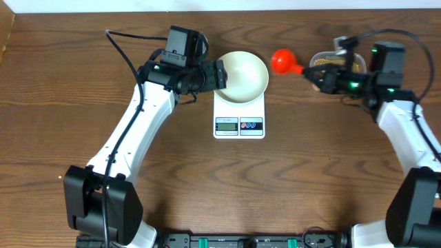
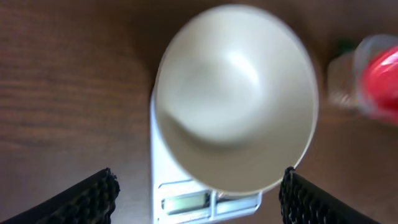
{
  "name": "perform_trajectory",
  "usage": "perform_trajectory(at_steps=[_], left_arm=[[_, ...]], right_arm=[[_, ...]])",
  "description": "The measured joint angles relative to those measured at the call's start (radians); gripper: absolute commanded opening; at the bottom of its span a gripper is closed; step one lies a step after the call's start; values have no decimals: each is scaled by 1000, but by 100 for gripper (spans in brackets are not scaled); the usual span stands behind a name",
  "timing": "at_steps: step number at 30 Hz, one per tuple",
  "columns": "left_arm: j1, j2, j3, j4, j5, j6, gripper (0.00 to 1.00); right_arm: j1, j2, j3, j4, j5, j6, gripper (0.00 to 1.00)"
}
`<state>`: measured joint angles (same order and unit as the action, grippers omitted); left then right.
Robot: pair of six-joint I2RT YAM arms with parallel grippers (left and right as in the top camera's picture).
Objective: Scoop item into bowl and weigh 50g on scale
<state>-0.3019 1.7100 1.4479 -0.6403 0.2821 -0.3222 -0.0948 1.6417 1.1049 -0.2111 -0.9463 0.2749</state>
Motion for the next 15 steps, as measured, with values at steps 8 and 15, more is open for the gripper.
perform_trajectory(at_steps=[8,15], left_arm=[[-12,-87,-1,-225,0,95,71],[-157,-108,-42,-270,-6,115,47]], right_arm=[[-188,-97,1,-89,0,1,1],[-280,-153,5,-209,67,-14,1]])
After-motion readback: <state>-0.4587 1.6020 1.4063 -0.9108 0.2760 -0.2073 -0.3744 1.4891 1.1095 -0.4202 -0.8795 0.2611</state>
